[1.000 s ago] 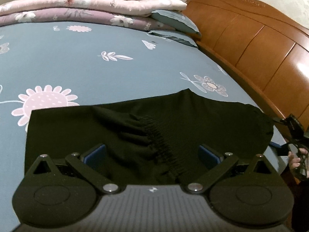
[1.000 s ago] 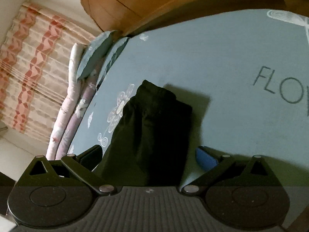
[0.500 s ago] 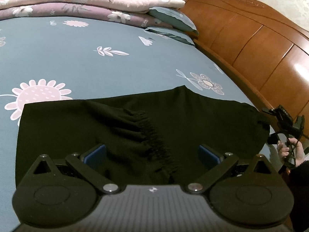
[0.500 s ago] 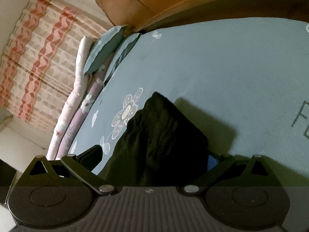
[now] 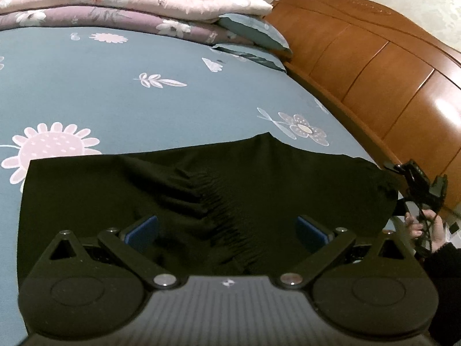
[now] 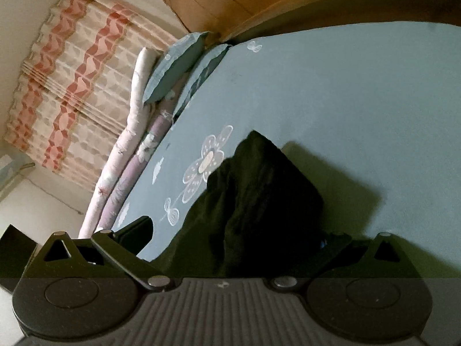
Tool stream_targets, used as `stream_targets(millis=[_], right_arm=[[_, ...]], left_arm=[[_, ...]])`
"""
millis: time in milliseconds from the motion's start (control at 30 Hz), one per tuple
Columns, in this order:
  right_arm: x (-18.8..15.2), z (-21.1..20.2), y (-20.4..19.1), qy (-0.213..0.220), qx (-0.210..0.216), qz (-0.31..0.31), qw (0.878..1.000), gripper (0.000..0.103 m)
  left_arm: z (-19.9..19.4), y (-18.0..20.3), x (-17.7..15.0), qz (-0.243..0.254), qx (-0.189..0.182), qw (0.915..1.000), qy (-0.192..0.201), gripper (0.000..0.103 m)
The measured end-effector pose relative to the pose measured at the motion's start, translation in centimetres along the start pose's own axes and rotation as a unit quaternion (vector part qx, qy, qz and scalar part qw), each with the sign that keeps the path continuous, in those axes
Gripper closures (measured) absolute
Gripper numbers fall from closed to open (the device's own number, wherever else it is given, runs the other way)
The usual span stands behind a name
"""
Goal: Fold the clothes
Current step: 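Grasp the end of the black sweatpants with the right tool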
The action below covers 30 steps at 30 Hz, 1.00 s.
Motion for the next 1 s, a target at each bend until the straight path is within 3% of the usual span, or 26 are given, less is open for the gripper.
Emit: stream_targets(millis=[200, 400, 467, 567, 633, 867, 1000], right_arm=[[-1.8, -0.8, -0.7, -0.017, 0.034, -0.035, 0.999, 0.0], [-1.1, 0.7, -0.8, -0.026, 0.007, -0.055, 0.998, 0.001], [-1.2, 0.8, -0.9, -0.031, -0.008, -0.06, 0.998, 0.007], [-1.1, -0.1, 0.1, -0.019, -0.02, -0.038, 0.999, 0.028], [-1.0, -0.8, 1.3, -0.011, -0.032, -0.014, 0.999, 0.054], [-1.3, -0.9, 0.5, -0.008, -0.058, -0.023, 0.998, 0.062], [-1.3, -1.2, -1.5, -0.006, -0.069, -0.041, 0.997, 0.064]], left_arm=[[0.2, -0.8, -0.1, -0.014, 0.006, 0.9999, -0.002, 0.003], [0.0, -0.9, -0.3, -0.016, 0.0, 0.9999, 0.0, 0.003], [-0.2, -1.1, -0.3, -0.015, 0.003, 0.9999, 0.002, 0.003], [-0.6, -1.8, -0.3, -0.022, 0.008, 0.9997, 0.004, 0.003], [-1.0, -2.0, -0.4, -0.025, 0.008, 0.9996, 0.007, 0.003], [-2.0, -2.8, -0.4, -0.023, 0.013, 0.9996, 0.012, 0.003], [-2.4, -3.7, -0.2, -0.015, 0.036, 0.9992, 0.008, 0.003]])
Point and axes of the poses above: each gripper's, at about its wrist camera, not at the fingertips, and z roughly the way its jaws point, y to its right, x to its top, the point moved 5 cm from there along z, roughly the way its jaws point, and after that the axes turned 8 degrees about x, right-handed, at the moved point
